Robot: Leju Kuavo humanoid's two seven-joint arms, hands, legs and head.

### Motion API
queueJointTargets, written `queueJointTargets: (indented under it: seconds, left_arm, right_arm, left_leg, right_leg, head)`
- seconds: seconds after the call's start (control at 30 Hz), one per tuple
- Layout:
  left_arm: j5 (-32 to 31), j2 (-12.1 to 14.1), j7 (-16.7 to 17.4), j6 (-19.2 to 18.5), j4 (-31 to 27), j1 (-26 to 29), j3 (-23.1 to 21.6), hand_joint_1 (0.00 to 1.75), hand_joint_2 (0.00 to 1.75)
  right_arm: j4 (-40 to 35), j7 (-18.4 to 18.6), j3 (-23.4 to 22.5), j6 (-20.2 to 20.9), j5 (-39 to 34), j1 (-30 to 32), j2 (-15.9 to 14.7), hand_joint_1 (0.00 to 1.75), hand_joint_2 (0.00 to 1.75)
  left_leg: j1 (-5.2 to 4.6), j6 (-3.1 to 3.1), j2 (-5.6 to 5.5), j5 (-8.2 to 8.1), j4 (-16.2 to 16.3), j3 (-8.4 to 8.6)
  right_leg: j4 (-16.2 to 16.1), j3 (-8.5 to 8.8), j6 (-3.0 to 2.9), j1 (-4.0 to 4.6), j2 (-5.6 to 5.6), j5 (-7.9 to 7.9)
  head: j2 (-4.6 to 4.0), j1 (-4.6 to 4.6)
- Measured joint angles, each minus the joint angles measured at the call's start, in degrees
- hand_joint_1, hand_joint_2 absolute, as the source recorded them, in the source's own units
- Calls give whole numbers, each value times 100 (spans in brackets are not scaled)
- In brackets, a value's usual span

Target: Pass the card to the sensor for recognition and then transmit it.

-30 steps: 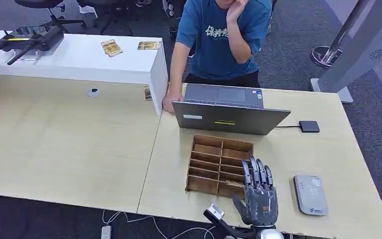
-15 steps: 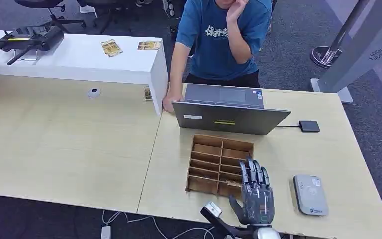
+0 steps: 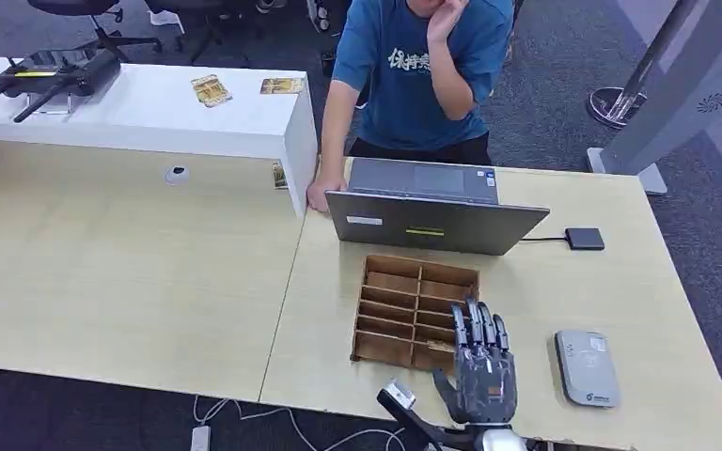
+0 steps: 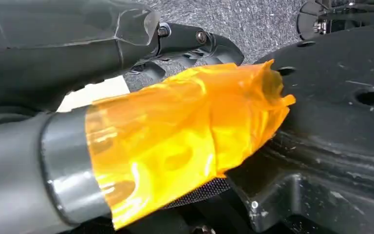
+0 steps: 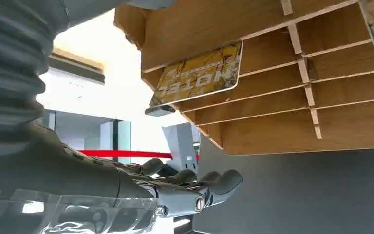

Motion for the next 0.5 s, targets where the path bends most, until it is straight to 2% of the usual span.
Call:
queueJointTargets:
  seconds: [0.5]
  left_arm:
    - [157,-39,28,30,0,4,0,0,0]
  right_arm:
    - [-124,17,15,275,-402,86,-2,0,175]
  left_leg:
    - [0,0,0,0,0,0]
  right_leg:
    - [0,-1,0,0,0,0]
  head:
    - [0,0]
